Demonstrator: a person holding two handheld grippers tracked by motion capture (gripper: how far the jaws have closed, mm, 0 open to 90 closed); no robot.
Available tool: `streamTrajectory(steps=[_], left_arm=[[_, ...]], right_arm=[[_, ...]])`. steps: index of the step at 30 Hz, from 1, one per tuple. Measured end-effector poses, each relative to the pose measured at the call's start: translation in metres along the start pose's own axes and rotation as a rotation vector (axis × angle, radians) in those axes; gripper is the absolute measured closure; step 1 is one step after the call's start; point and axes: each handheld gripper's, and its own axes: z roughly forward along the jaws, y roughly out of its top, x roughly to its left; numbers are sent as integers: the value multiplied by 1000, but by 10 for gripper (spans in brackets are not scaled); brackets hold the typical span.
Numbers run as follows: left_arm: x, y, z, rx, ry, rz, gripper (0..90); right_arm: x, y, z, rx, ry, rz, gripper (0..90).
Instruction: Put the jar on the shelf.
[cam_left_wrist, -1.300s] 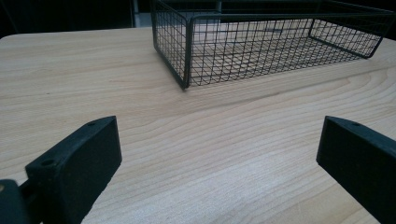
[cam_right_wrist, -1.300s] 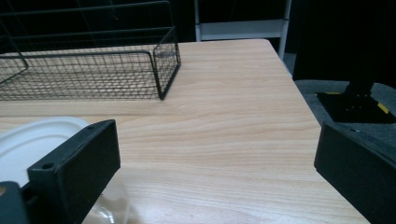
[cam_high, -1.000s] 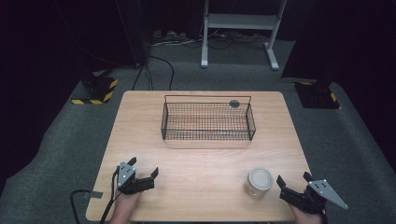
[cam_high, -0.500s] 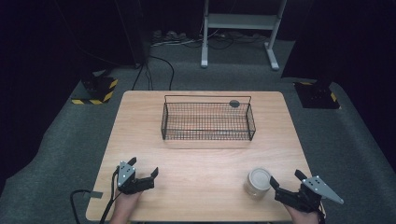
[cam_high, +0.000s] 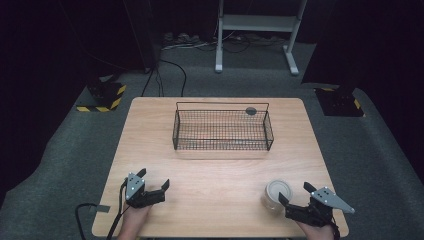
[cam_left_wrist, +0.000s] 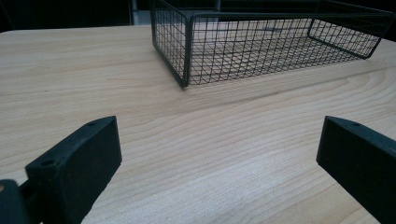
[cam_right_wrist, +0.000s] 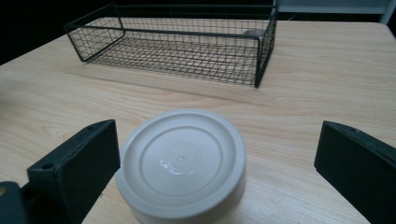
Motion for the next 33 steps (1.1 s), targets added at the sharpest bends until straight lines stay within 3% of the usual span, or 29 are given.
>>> streamTrajectory(steps=[11,33], left_arm=[[0,0,0,0,-3,-1,3],[1,0,0,0,-7,-1,3]], right_arm=[[4,2,8,13,67,-30,0],[6,-5,28,78,92,-71,0]])
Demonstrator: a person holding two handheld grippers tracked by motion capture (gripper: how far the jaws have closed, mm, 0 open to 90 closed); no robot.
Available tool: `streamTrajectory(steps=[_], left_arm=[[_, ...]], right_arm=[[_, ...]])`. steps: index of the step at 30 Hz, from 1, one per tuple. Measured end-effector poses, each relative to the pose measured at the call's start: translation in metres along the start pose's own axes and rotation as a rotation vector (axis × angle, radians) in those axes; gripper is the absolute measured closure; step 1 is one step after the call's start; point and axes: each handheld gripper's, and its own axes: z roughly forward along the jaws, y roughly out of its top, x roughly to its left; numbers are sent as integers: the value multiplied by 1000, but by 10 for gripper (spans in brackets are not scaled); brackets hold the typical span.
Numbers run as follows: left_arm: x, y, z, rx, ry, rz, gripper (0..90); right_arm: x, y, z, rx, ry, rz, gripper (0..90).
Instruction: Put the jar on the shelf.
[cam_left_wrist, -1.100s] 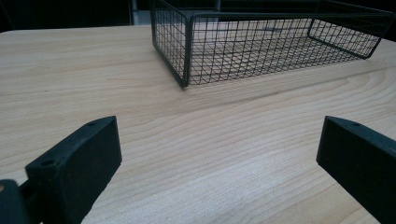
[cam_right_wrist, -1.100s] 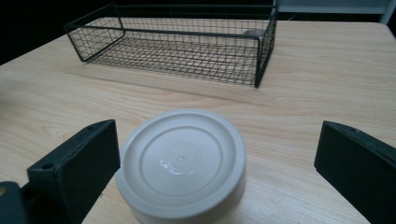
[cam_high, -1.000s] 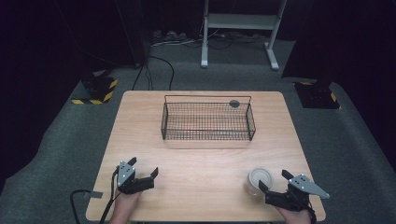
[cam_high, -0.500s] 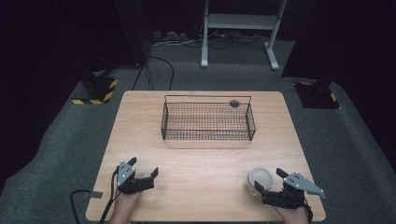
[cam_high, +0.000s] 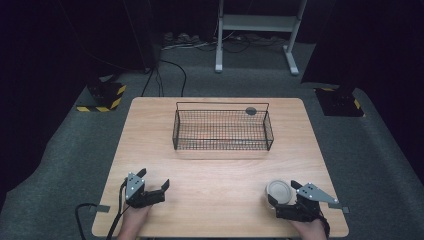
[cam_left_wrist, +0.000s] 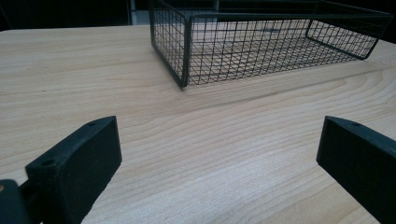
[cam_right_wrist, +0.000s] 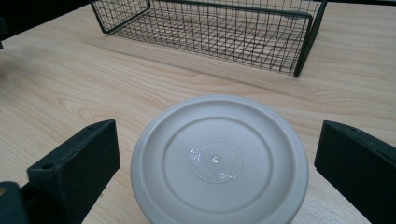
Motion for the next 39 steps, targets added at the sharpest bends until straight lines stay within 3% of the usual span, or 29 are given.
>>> streamTrajectory(steps=[21,39], left_arm=[[0,0,0,1,-3,-3,3],[0,0,0,2,-3,-5,3]], right_arm=[[-2,-15,19,73,-22,-8,0],[3,-18,22,68,-17,-71,91]])
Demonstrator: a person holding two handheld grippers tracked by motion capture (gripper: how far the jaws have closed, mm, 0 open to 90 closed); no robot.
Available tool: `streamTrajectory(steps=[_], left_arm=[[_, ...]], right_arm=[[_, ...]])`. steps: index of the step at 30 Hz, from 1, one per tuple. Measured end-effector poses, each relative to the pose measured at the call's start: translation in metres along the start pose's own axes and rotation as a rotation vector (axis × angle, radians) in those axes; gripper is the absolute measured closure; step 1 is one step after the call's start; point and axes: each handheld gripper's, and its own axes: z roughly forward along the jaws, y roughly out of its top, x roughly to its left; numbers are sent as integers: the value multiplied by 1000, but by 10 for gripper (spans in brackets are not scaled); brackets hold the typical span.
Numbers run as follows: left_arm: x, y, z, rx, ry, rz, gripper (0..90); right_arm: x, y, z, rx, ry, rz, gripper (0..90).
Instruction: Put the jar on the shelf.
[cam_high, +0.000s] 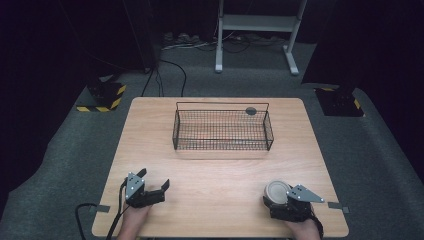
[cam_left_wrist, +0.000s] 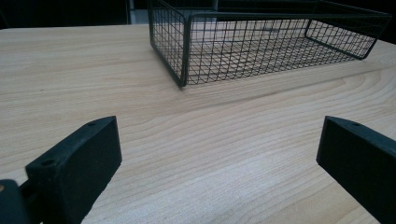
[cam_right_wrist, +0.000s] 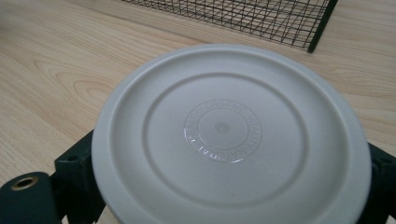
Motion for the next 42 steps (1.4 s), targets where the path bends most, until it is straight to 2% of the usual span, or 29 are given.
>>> streamTrajectory(steps=[7,17,42], left_arm=[[0,0,0,-1,0,-1,3],[0,0,0,0,0,0,3],[0,0,0,-3,-3,-2,3]], right_arm=[[2,1,0,2,-8,-20,92],[2,11,-3,-20,-6,-11,92],[7,72,-1,-61,-12,-36,92]])
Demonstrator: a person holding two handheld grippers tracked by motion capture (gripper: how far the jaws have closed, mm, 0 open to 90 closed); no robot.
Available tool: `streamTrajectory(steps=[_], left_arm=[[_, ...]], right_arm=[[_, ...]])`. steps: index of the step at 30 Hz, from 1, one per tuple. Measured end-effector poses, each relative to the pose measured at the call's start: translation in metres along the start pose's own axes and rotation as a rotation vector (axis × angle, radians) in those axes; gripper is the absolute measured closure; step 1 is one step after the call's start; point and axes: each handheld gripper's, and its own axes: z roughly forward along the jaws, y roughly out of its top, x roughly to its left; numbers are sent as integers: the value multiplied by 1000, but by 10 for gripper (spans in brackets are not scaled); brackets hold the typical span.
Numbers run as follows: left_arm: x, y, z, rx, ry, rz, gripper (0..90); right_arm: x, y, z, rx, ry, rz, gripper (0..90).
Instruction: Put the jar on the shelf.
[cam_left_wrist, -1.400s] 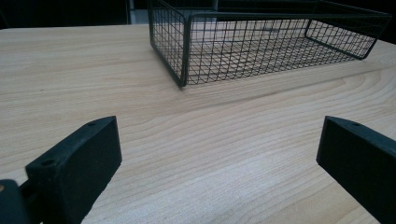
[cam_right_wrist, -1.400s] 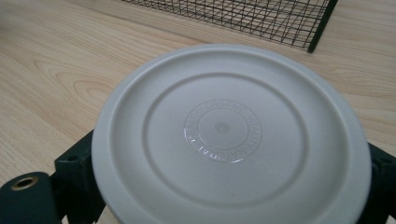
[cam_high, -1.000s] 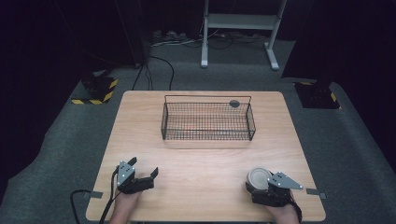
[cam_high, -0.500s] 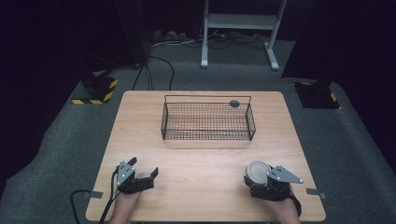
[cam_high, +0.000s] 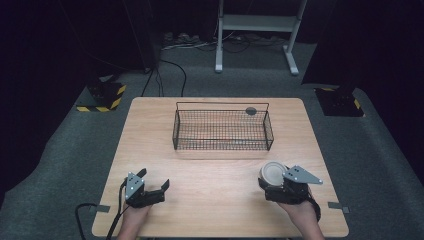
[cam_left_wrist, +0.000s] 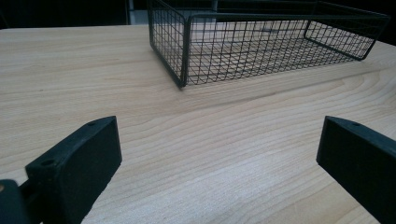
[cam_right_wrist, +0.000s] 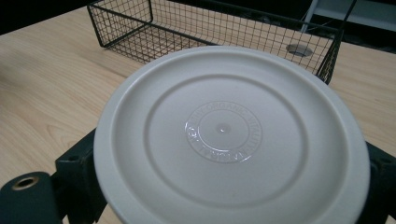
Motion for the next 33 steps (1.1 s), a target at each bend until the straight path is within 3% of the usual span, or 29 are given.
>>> streamTrajectory(steps=[14,33], left_arm=[[1,0,0,-2,-4,-3,3],[0,0,-1,-7,-9,-1,3]], right_arm=[[3,34,11,-31,-9,4,92],[9,80,50,-44,2,-9,93]])
